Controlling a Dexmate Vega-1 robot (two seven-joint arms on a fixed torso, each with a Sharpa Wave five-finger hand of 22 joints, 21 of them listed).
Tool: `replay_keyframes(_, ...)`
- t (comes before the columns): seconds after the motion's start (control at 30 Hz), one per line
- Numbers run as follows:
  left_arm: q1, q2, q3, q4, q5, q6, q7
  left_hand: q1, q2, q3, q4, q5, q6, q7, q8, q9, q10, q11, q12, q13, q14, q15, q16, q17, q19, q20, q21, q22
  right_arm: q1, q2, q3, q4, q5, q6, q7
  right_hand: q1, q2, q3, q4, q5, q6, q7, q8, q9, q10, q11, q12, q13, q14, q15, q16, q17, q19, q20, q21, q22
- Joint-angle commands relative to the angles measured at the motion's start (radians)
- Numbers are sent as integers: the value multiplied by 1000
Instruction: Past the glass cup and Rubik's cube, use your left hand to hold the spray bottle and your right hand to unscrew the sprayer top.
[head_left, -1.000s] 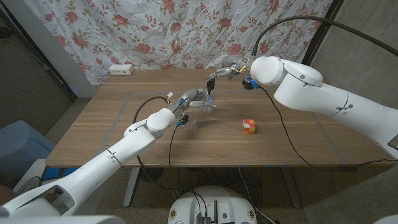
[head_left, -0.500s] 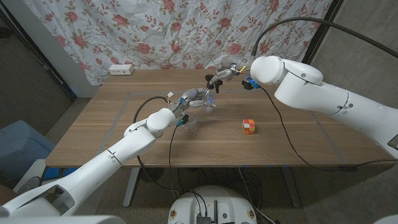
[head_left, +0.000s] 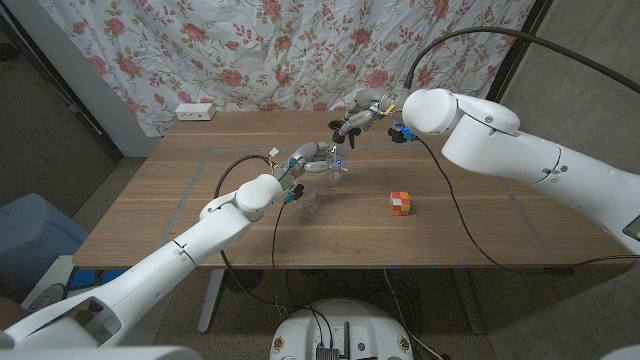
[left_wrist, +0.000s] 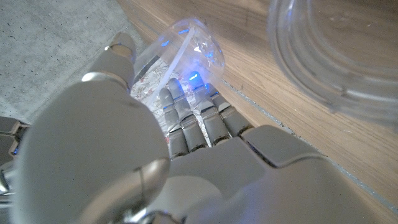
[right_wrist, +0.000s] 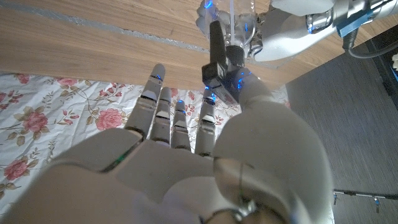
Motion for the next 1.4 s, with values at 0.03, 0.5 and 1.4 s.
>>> replay_keyframes(0.03, -4, -4, 5, 5, 0, -6, -6, -129, 175, 27, 16, -3, 60, 5, 74, 5, 25, -17, 7, 2, 9, -126, -5, 5, 8, -40, 6, 6, -22, 0, 10, -6, -11, 8, -26, 33, -4, 13, 1, 9, 32, -26, 14, 5, 11, -17, 10, 1, 13, -8, 9, 4, 6, -16, 3, 1)
replay_keyframes(0.5, -10, -7, 10, 9, 2, -5, -12, -130, 175, 28, 13, -4, 61, 7, 74, 4, 23, -18, 5, 3, 10, -127, -5, 6, 9, -40, 6, 6, -35, -7, 27, -10, -4, 20, -27, 66, -5, 12, 9, 13, 75, -72, 19, 2, 19, -37, 10, 1, 13, -25, 15, 12, -3, -32, -3, 1)
replay_keyframes(1.4, -12, -9, 10, 9, 4, -3, -9, -129, 175, 30, 10, -5, 63, 8, 76, 4, 26, -17, 4, 6, 9, -127, -4, 11, 10, -39, 7, 6, -12, -38, 49, 4, 2, 83, 59, -70, -82, -89, 65, -44, -54, -46, -46, -7, -46, 20, -6, 3, -52, 11, -20, 8, -61, 22, -10, 1)
